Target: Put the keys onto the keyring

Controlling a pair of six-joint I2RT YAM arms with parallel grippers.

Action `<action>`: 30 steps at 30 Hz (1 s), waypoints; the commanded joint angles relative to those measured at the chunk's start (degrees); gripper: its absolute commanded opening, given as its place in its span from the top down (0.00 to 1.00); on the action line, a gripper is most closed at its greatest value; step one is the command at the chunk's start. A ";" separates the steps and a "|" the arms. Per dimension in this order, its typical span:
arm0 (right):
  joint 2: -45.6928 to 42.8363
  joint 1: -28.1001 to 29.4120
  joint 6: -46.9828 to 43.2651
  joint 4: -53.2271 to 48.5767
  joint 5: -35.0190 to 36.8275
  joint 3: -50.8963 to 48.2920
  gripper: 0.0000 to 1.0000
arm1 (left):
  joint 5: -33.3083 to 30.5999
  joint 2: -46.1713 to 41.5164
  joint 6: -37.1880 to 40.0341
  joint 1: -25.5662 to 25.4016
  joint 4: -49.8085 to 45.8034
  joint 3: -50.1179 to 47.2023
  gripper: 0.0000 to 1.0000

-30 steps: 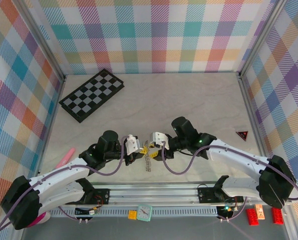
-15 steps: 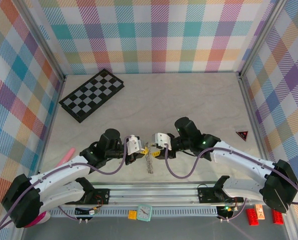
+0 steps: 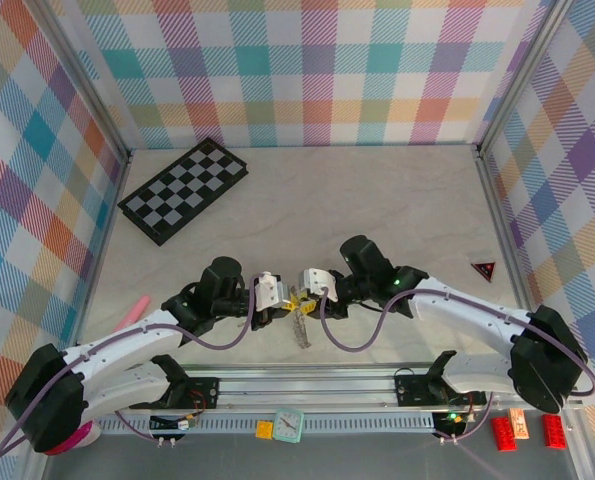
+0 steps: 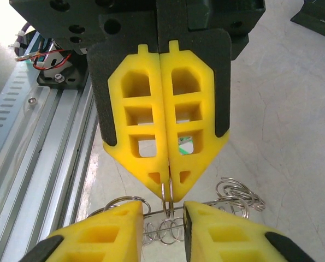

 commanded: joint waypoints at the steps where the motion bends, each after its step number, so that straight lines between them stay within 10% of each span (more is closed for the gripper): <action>1: 0.73 0.44 -0.32 1.83 -2.36 0.77 0.78 | 2.03 -0.10 0.90 -0.43 2.47 1.05 1.00; 9: 1.09 0.57 0.40 3.57 -2.46 0.35 1.00 | 2.00 -0.21 -0.09 -0.44 3.48 0.49 1.00; 16: 0.31 0.53 0.67 3.50 -1.85 -0.33 1.00 | -1.20 -2.05 -1.75 -0.44 2.73 -0.99 0.73; 30: -0.49 0.53 1.15 4.54 -0.48 -1.22 1.00 | -1.26 -2.12 -3.14 -0.39 1.44 -2.46 0.70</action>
